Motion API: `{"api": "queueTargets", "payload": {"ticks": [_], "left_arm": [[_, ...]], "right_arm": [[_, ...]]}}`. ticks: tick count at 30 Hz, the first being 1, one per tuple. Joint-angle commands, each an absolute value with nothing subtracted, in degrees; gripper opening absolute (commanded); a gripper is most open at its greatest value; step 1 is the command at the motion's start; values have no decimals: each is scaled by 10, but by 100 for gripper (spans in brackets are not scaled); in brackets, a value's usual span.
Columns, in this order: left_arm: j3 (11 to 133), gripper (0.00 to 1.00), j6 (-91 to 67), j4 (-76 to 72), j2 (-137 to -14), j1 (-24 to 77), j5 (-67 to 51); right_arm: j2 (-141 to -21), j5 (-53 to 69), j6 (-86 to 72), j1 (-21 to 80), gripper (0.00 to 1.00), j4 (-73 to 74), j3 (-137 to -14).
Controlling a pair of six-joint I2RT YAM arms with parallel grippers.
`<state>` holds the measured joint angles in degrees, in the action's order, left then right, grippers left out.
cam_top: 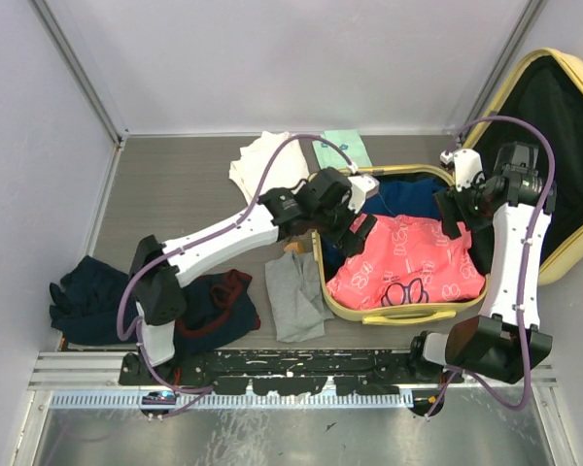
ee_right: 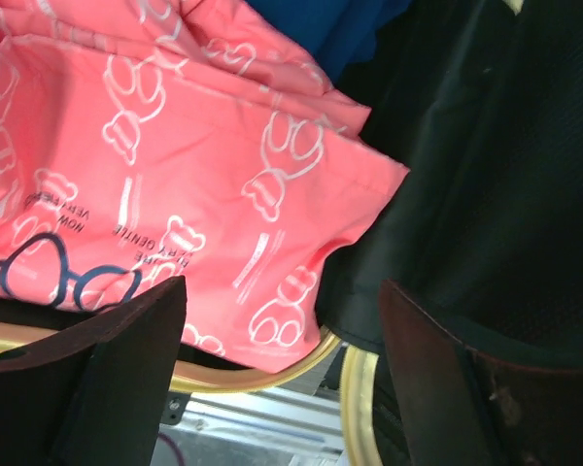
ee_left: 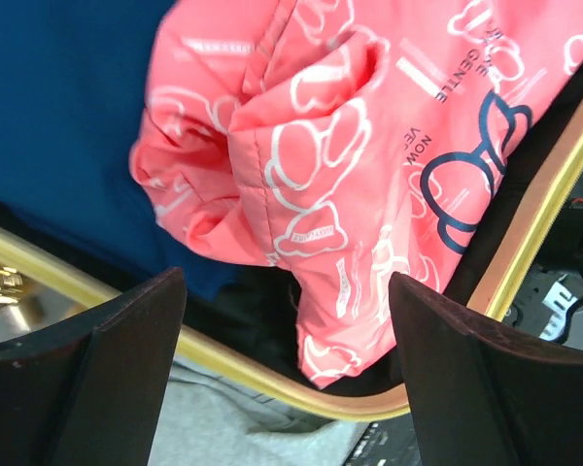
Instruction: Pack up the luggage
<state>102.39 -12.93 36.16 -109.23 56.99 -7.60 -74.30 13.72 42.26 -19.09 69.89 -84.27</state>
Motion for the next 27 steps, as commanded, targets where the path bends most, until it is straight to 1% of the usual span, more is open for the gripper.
{"api": "queueTargets", "payload": {"ticks": [1, 3, 5, 8, 10, 12, 17, 20, 22, 24, 27], "left_arm": [[1064, 83, 3, 345, -1025, 568, -99], [1089, 74, 44, 353, -1039, 575, -149], [1125, 66, 87, 376, -1066, 586, -183], [1183, 59, 126, 401, -1126, 593, -197], [1239, 53, 156, 458, -1177, 593, -193], [1262, 50, 181, 489, -1213, 590, -176], [1182, 52, 223, 477, -1231, 561, -138], [1136, 56, 268, 492, -1240, 546, -112], [1109, 67, 310, 499, -1247, 545, -81], [1083, 76, 338, 483, -1249, 545, -59], [1089, 83, 343, 476, -1261, 545, -44]], "right_arm": [[-753, 158, 469, -194, 78, 789, -852], [-756, 159, 467, -193, 67, 788, -828], [-752, 162, 469, -194, 59, 772, -795], [-761, 150, 463, -193, 57, 728, -746], [-782, 135, 465, -194, 57, 712, -727], [-800, 122, 464, -193, 57, 692, -713], [-830, 102, 465, -193, 59, 631, -670], [-851, 85, 473, -194, 61, 580, -634], [-870, 75, 467, -190, 64, 543, -611], [-889, 73, 450, -183, 69, 509, -593], [-909, 77, 435, -173, 75, 482, -585]]}}
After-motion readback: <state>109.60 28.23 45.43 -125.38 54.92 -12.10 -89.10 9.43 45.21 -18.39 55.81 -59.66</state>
